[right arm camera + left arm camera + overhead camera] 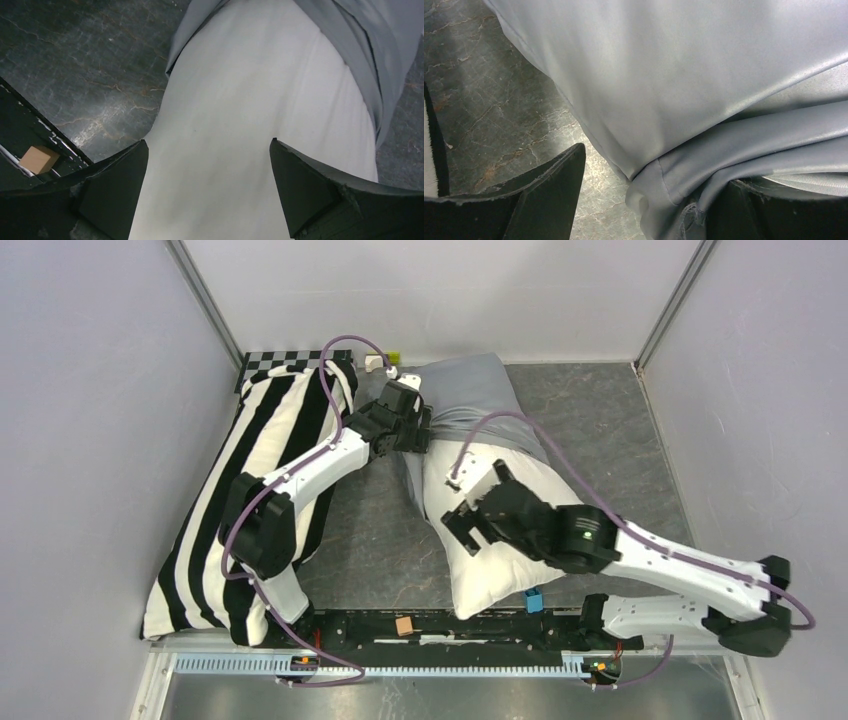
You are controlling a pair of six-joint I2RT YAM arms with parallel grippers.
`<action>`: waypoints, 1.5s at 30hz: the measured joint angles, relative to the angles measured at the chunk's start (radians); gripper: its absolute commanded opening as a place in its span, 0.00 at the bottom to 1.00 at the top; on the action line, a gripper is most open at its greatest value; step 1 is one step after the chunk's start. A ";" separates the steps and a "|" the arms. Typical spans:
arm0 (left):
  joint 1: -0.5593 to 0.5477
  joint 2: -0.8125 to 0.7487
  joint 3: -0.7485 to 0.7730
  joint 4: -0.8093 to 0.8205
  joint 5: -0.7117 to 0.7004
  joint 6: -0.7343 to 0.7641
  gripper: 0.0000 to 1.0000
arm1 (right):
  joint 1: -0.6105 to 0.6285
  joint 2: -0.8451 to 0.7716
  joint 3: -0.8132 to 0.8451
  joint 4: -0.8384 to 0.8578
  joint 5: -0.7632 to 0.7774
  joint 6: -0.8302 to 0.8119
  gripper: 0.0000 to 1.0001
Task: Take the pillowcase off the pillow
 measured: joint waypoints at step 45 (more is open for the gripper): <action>0.039 0.066 0.056 -0.030 0.019 -0.067 0.87 | -0.124 -0.184 -0.121 -0.048 0.149 0.020 0.00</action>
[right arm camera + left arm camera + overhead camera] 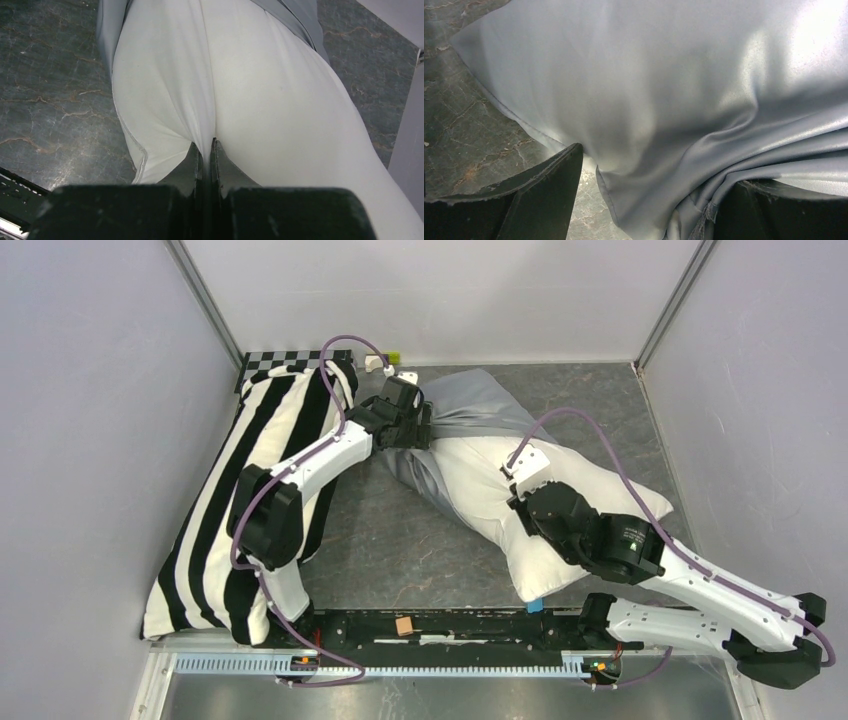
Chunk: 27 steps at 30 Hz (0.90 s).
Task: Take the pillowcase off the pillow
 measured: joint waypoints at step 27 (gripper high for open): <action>-0.206 -0.585 -0.454 -0.014 -0.001 -0.143 0.98 | -0.149 0.227 -0.014 0.247 -0.204 -0.061 0.00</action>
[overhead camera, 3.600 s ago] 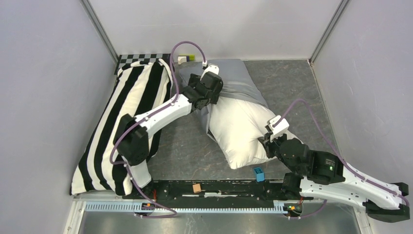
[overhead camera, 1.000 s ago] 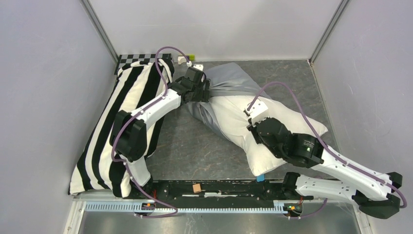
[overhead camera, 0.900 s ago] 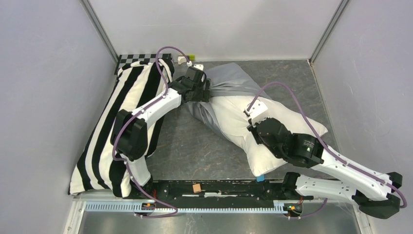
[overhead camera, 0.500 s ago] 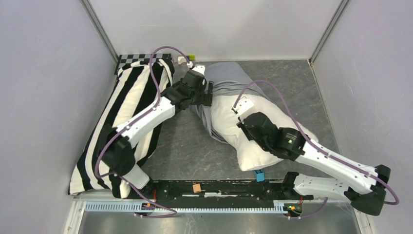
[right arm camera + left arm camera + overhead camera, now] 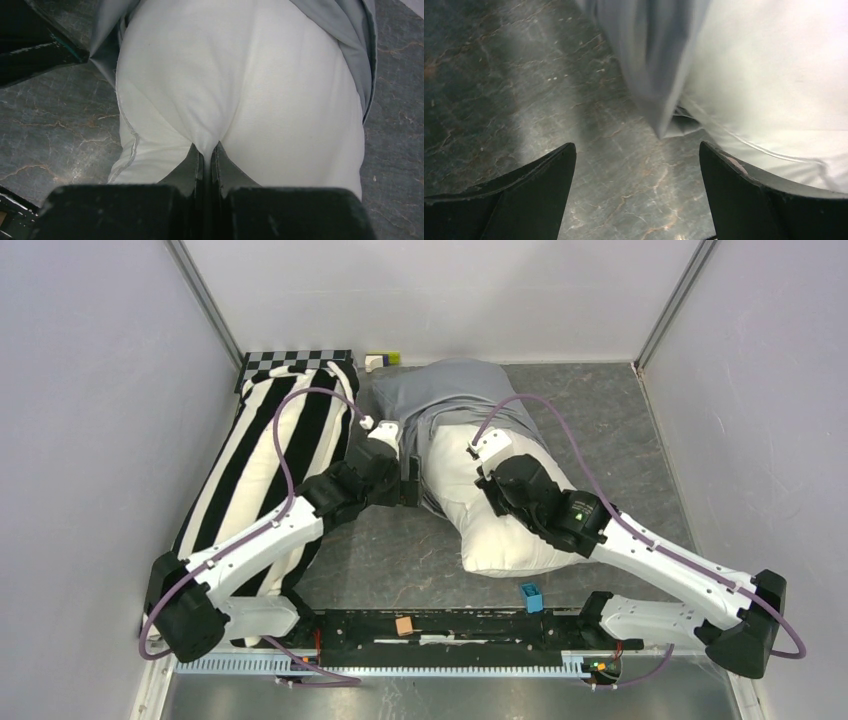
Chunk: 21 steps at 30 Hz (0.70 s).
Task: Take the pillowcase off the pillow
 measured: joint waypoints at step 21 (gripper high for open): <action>0.039 0.282 -0.077 0.335 -0.137 -0.013 0.85 | -0.009 -0.097 0.001 -0.047 -0.062 0.013 0.00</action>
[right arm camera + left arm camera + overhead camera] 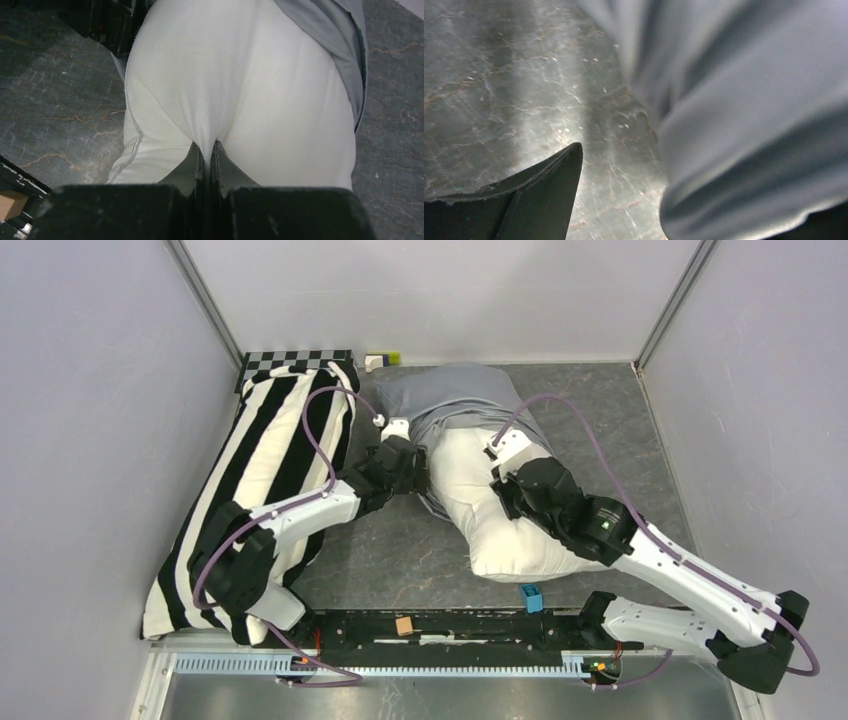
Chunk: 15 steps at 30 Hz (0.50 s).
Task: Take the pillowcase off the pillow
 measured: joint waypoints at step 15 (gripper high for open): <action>0.217 0.193 0.220 0.036 0.127 0.002 0.82 | 0.001 -0.161 0.148 -0.189 0.032 0.012 0.00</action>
